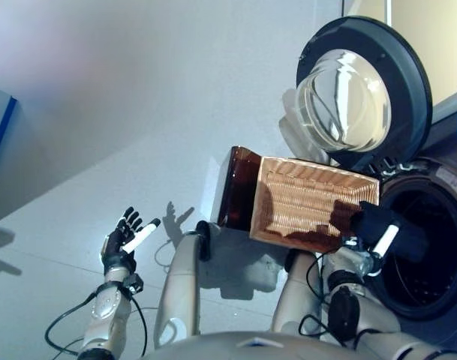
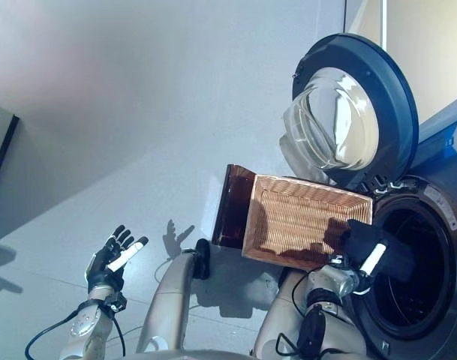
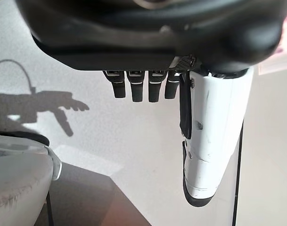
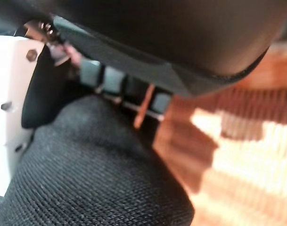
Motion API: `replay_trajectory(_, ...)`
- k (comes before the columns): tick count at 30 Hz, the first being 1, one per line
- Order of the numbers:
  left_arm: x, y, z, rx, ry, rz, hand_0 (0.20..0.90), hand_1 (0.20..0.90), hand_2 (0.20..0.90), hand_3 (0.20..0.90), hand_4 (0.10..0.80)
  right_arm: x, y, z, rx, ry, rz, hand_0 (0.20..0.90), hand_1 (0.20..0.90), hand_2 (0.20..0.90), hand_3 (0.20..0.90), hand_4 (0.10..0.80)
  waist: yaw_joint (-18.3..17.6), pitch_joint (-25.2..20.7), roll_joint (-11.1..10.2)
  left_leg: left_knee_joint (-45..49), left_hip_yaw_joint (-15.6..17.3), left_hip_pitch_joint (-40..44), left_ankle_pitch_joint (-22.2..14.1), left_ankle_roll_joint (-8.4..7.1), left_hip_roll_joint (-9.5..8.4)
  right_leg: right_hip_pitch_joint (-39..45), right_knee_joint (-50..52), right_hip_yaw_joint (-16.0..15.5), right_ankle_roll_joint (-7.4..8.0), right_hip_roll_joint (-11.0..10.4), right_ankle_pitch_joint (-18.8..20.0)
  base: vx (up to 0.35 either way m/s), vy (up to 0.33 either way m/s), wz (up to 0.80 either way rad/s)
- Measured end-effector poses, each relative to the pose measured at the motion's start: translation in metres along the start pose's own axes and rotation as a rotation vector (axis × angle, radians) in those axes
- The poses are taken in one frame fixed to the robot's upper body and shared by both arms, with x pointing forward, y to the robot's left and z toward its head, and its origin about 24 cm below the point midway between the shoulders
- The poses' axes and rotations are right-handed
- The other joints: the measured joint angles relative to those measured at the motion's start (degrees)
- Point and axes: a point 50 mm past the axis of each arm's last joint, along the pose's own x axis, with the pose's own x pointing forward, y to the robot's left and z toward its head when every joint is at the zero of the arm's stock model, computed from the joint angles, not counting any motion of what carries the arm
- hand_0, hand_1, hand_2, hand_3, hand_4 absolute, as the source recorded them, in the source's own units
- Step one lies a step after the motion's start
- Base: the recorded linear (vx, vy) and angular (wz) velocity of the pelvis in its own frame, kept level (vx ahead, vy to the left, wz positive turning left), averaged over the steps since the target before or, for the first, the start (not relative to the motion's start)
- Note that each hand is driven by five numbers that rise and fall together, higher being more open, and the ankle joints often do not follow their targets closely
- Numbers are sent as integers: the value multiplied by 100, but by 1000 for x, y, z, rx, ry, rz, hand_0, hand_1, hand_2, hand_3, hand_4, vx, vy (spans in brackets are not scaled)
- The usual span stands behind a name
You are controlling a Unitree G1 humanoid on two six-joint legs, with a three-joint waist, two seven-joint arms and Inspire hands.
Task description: Pick up the clothes and place them into the washing machine
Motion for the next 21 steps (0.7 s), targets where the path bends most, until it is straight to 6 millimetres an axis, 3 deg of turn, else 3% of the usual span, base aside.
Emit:
replay_trajectory(8, -7, 3, -7, 13, 28, 3, 900, 900, 900, 900, 800, 15, 52, 45, 132, -146, 6, 200, 200, 200, 200, 300, 15, -81, 90, -7, 76, -103, 7, 7, -1, -180, 16, 98, -1, 0, 1, 1, 3, -2)
replay_trajectory(16, -7, 5, -7, 23, 27, 5, 900, 900, 900, 900, 800, 21, 61, 75, 214, -228, -122, 200, 200, 200, 200, 300, 26, -107, 131, 7, 89, -108, -10, 36, -1, -184, 8, 104, 2, -7, -1, 0, 0, 0)
replay_trajectory(21, -9, 8, -8, 28, 32, 17, 900, 900, 900, 900, 800, 26, 67, 100, 264, -283, -180, 200, 200, 200, 200, 300, 60, -261, 278, 33, 105, -256, -31, 21, -5, -351, 36, 149, 1, -4, 0, -1, 3, 0)
